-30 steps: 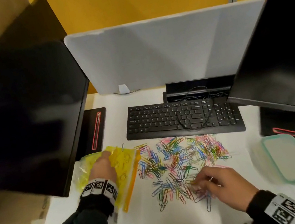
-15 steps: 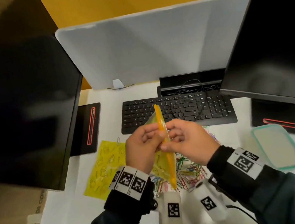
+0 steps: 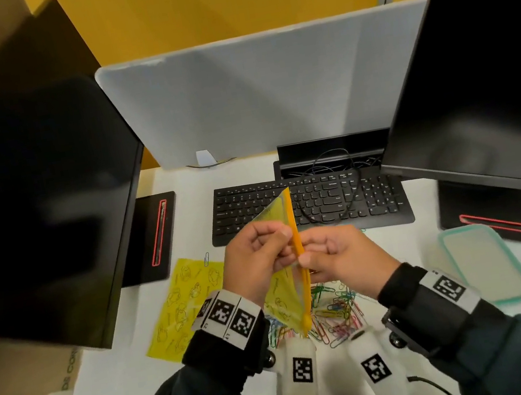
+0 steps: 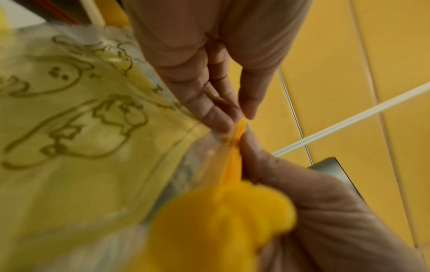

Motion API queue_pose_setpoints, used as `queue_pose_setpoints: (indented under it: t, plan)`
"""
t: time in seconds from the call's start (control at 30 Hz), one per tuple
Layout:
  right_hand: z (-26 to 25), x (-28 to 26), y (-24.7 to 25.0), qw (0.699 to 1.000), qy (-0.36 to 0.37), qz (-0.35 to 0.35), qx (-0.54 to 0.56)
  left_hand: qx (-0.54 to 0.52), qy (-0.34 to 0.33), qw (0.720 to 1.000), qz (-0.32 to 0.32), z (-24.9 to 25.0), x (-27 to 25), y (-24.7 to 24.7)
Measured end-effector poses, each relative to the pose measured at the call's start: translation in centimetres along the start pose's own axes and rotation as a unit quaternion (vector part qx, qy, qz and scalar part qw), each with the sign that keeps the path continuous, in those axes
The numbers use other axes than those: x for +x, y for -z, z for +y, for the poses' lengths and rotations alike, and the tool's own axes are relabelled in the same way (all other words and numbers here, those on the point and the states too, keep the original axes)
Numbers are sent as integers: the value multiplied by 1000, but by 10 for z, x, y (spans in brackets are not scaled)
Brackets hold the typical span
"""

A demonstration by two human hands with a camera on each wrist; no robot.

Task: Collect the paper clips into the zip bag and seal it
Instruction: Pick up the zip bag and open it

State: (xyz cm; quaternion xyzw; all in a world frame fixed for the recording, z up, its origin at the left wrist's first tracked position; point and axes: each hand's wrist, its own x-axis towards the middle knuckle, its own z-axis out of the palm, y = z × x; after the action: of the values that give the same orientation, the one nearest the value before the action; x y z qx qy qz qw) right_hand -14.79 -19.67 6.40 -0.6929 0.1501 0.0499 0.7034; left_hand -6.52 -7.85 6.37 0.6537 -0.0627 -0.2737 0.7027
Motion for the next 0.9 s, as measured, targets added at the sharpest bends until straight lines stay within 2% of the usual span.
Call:
queue_pose_setpoints:
  t: [0.17, 0.27, 0.37, 0.43, 0.5, 0.57, 0.6, 0.67, 0.7, 0.73, 0.8, 0.83, 0.9]
  plan:
    - [4, 4, 5, 997, -5, 47, 62, 34, -13, 999, -4, 4, -1, -10]
    - [3, 1, 10, 990, -5, 35, 138, -11, -1, 999, -42, 6, -3, -13]
    - [9, 1, 14, 983, -6, -5, 185, -66, 22, 993, -90, 4, -5, -15]
    - [9, 0, 15, 981, -4, -27, 190, -72, 35, 992, -102, 3, -5, -15]
    - [6, 0, 15, 985, -6, -8, 175, -33, 39, 995, -91, 3, -3, -15]
    - [5, 3, 15, 992, 10, 56, 114, 96, 9, 994, -52, -2, 1, -14]
    - [8, 5, 16, 993, 22, 91, 71, 192, -19, 981, -27, -5, 2, -13]
    - [15, 10, 20, 983, 56, 168, -55, 372, -80, 925, 8, -11, 3, -9]
    - [19, 12, 25, 964, 79, 205, -148, 422, -103, 901, 17, -12, 2, -7]
    - [23, 12, 30, 935, 97, 231, -251, 446, -121, 886, 30, -11, 3, -3]
    - [27, 12, 38, 875, 123, 236, -405, 451, -163, 875, 65, -5, 5, 2]
    - [29, 12, 39, 859, 127, 223, -442, 451, -192, 869, 67, -2, 5, 4]
    - [36, 15, 41, 849, 122, 211, -468, 462, -244, 853, 13, 2, 1, 0]
